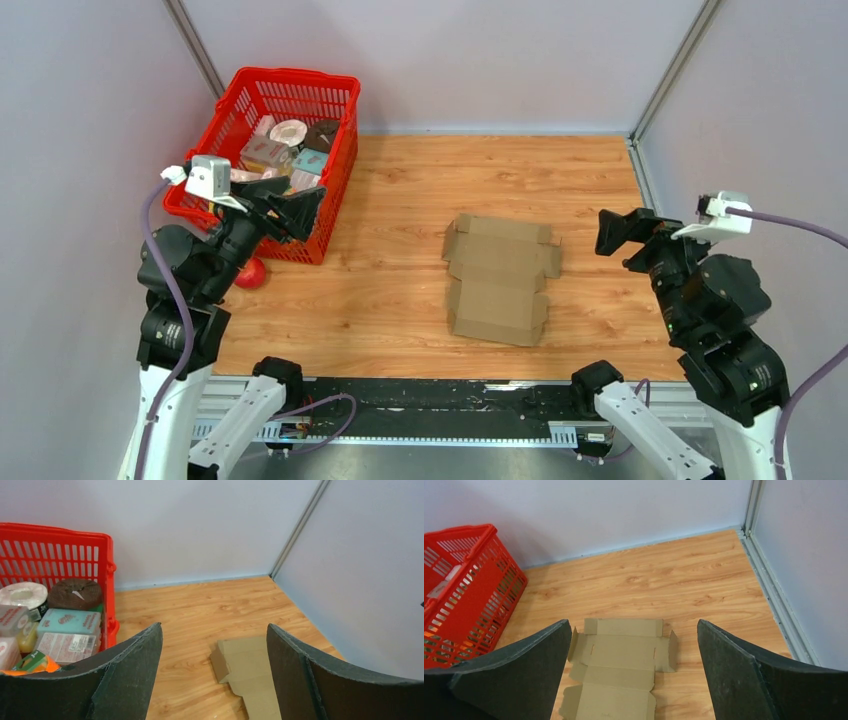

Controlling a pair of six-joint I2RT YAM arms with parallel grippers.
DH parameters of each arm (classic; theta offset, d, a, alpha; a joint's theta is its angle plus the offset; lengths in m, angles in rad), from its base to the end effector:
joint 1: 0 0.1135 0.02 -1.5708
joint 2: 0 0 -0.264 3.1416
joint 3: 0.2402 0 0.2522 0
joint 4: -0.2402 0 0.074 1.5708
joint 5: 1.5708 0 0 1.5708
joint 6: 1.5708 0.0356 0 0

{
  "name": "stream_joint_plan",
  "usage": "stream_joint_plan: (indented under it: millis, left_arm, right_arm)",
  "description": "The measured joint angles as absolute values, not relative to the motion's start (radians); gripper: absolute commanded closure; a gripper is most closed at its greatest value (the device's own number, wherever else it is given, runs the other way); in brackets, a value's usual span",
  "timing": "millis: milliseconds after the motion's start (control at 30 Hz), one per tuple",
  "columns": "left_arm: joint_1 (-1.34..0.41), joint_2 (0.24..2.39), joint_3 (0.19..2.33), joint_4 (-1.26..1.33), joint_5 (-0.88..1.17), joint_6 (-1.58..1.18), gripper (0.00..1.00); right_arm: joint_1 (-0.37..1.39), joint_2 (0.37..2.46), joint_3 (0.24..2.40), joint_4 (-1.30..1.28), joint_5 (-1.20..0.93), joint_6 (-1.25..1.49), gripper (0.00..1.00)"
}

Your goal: Fold the paper box

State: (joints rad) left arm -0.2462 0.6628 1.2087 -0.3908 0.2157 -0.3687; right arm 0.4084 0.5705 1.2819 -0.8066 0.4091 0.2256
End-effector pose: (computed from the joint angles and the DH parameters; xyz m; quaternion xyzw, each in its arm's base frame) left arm 0.0928 -0.0312 0.4712 0.0421 0.6502 -0.2953 0.6987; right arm 0.0518 0.0070 0.4513 0.0699 0.7340 0.0625 0.6727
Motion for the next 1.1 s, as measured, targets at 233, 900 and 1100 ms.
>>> stream_joint_plan:
  millis: [233, 900, 1100]
  left_arm:
    - [-0.246, 0.749, 1.198, -0.4, 0.277, -0.416, 0.28]
    - [-0.562, 1.447, 0.881, -0.064, 0.353, -0.648, 0.58]
    - [-0.635, 1.652, 0.922, 0.128, 0.364, -0.738, 0.64]
  right_arm:
    - [0.407, 0.709, 1.282, -0.839, 0.264, 0.245, 0.0]
    - [0.399, 1.105, 0.809, -0.529, -0.173, 0.424, 0.11]
    - [0.287, 1.249, 0.741, -0.334, -0.211, 0.511, 0.63]
